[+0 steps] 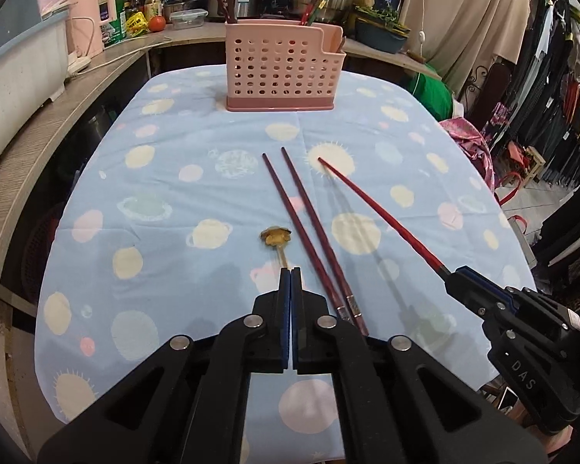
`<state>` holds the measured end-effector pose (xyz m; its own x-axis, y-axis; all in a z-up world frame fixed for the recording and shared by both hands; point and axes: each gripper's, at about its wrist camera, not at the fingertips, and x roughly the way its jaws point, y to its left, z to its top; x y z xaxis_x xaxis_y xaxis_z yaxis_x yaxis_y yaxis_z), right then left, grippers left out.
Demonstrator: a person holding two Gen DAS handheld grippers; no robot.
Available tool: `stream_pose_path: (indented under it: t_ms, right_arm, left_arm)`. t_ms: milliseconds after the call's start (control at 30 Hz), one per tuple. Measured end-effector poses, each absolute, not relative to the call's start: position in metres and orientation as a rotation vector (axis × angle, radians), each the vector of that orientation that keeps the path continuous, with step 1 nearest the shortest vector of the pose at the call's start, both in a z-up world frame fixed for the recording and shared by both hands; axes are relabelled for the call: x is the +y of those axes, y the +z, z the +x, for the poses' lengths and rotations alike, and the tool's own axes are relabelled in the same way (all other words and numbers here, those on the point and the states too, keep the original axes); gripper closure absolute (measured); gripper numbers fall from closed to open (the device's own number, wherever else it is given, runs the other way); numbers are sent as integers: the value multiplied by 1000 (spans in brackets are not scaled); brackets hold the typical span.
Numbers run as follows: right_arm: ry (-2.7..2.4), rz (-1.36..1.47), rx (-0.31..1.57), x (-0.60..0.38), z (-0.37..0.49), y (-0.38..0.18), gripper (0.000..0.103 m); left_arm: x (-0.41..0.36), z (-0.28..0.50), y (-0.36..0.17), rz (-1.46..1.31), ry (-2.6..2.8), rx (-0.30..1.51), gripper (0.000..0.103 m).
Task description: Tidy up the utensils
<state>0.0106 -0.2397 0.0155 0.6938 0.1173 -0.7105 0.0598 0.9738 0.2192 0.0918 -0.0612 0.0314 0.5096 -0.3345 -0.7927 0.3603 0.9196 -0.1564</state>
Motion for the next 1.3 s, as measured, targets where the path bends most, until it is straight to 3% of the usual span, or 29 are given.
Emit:
stream_pose_path:
  t_ms: [33,67,100,167,267,433,600,833,933,1300]
  right_arm:
    - [34,233,806,-240,11,15,96]
    - [34,233,810,-240,12,14,96]
    - [34,235,817,-240,12,11,96]
    - [36,242,833,-240,12,6,96]
    - [39,240,847,-237,11,1,96]
    - [37,240,850,-237,10,0,96]
    - [35,241,846,-238,11,0,96]
    - [32,252,823,-241,9,12,96]
    - [29,257,790,-244,8,24,96]
    - [31,306,706,-264,26,63,96]
  left_arm:
    - [-61,92,29,18,-427,956,102]
    - [-62,91,24,12,-435,966,95]
    - [-64,91,17,10,-440,985,78]
    - [-66,88,-1,1,-432,1014,60]
    - [-72,85,-26,26,-426,1066,61]
    - [-81,78,-35,118,-425,1059,92]
    - [-79,76,-32,128,-428,1062,92]
    - [-64,82,21,57,-435,969,94]
    - [-63,88,41,41,-438,932,102]
    - [-73,120,76,45,-443,889,102]
